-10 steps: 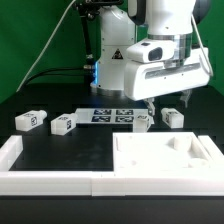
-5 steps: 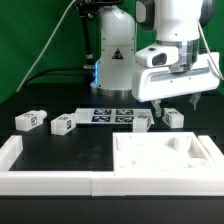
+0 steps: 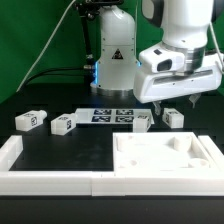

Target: Assemble one leg

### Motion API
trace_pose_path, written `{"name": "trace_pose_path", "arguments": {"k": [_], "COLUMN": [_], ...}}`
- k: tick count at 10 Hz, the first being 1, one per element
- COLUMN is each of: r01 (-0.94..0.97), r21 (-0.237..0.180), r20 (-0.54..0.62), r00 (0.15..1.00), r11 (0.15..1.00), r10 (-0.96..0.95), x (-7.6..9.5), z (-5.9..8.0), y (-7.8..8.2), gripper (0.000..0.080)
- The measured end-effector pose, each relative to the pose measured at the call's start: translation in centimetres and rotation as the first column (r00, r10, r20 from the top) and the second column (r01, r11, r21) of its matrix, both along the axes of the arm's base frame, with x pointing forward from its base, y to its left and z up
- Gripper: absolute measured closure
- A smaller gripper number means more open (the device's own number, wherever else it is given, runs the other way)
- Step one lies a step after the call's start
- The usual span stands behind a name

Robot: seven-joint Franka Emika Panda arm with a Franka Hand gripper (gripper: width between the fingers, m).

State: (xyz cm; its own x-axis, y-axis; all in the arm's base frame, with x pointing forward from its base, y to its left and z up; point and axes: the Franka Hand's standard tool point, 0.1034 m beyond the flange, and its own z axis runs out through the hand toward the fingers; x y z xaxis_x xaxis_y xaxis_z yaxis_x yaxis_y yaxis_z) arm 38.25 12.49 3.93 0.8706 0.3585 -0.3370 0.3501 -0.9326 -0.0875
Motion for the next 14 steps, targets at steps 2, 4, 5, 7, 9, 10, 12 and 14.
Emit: {"name": "trace_pose_path", "arguments": {"k": [2, 4, 5, 7, 9, 10, 12, 14], "r01": [0.034, 0.012, -0.017, -0.058, -0.063, -0.066, -0.067, -0.067], "r21": [-0.09, -0.137, -0.163, -0.194, -0.189, -0.186, -0.183, -0.183], "r20": [-0.147, -0.298, -0.392, -0.531, -0.548, -0.549, -0.55, -0.551], "r00": [0.988, 0.953, 0.919, 0.846, 0.835, 0.835, 0.834, 0.833], "r11": [0.995, 0.99, 0.986, 0.979, 0.98, 0.98, 0.981, 0.981], "r10": [-0.047, -0.052, -0.049, -0.055, -0.052, -0.048, -0.045, -0.045], "x": [-1.1, -2.0, -2.9, -3.7, -3.2, -3.2, -3.2, -3.2], "z": [-0.7, -1.6, -1.8, -2.2, -2.8, -2.7, -2.8, -2.8], "y": [0.4, 0.6, 0.7, 0.8, 1.1, 1.1, 1.2, 1.2], "gripper": [0.015, 0.015, 0.015, 0.015, 0.015, 0.015, 0.0274, 0.0511]}}
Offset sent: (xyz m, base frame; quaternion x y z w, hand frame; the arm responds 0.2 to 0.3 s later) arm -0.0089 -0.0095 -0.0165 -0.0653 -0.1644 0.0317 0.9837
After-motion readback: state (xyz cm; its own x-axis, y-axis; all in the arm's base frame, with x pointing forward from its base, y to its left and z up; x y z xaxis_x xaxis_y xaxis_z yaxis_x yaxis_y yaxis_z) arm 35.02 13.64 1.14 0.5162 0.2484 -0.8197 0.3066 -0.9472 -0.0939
